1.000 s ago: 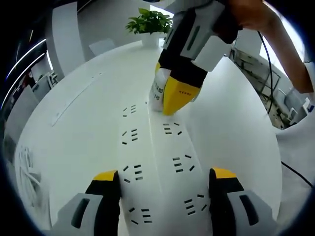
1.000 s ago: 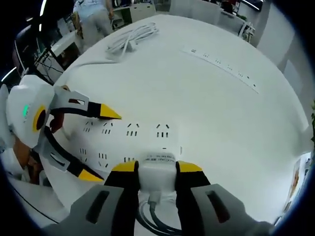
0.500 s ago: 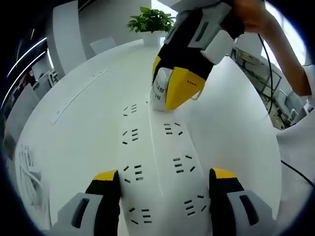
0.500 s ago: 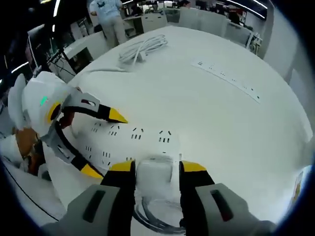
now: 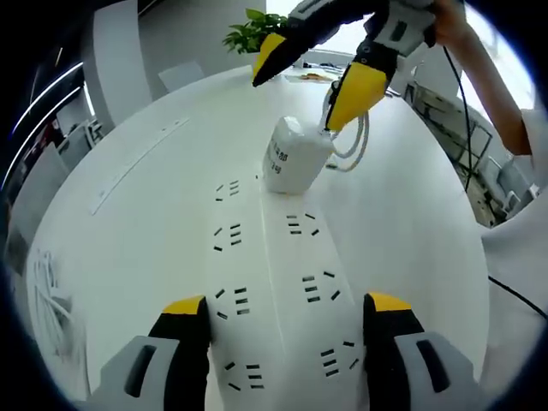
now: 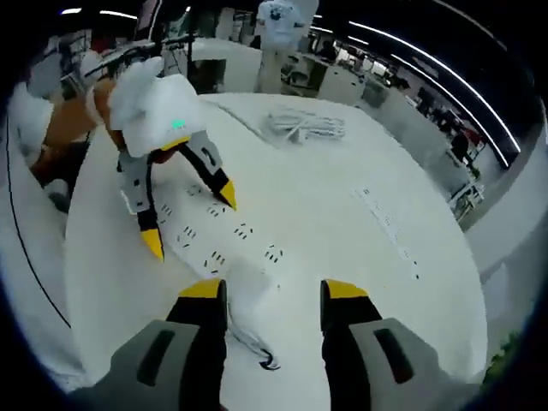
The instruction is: Straighten the power strip on the desk, plug the charger into it
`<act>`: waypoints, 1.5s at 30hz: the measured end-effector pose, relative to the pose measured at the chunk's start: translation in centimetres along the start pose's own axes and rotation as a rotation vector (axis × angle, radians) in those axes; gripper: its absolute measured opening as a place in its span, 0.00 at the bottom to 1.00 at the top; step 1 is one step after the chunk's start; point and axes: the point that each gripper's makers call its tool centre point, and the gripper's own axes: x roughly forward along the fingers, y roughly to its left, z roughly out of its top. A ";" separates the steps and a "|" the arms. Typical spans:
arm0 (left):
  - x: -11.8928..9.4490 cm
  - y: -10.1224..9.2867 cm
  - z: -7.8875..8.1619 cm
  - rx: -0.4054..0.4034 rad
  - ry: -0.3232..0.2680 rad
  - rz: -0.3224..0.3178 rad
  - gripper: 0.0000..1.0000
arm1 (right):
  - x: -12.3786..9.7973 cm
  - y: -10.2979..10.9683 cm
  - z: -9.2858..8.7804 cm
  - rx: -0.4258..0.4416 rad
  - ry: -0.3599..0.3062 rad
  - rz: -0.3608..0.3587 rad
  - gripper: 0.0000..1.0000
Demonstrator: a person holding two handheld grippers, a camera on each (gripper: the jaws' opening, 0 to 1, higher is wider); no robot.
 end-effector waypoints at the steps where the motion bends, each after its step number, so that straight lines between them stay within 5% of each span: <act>1: 0.0 0.0 0.0 0.000 0.001 0.000 0.74 | -0.2 -0.1 0.0 -0.039 0.008 -0.005 0.53; 4: 0.0 0.0 0.0 0.001 0.001 -0.001 0.74 | -0.6 0.5 0.4 -0.165 0.006 0.034 0.55; 10: 0.0 0.0 0.1 0.001 0.033 0.001 0.73 | 0.2 0.8 1.0 -0.283 -0.006 0.090 0.55; 14: 0.0 0.1 0.1 -0.004 0.064 0.007 0.73 | 0.6 2.3 1.2 -0.388 0.010 0.151 0.48; 19: 0.0 -0.1 0.0 -0.007 0.084 0.011 0.72 | 2.1 3.2 0.8 -0.411 0.041 0.197 0.46; 29: 0.0 -0.1 -0.1 -0.017 0.093 0.016 0.72 | 3.6 5.1 -0.6 -0.554 0.133 0.318 0.26; 39: -0.1 -0.3 -0.2 -0.003 0.121 0.008 0.72 | 4.0 4.7 -0.8 -0.633 0.130 0.295 0.25; 45: 0.0 -0.3 0.0 0.039 0.146 -0.014 0.71 | 3.7 4.8 -1.1 -0.600 0.168 0.276 0.25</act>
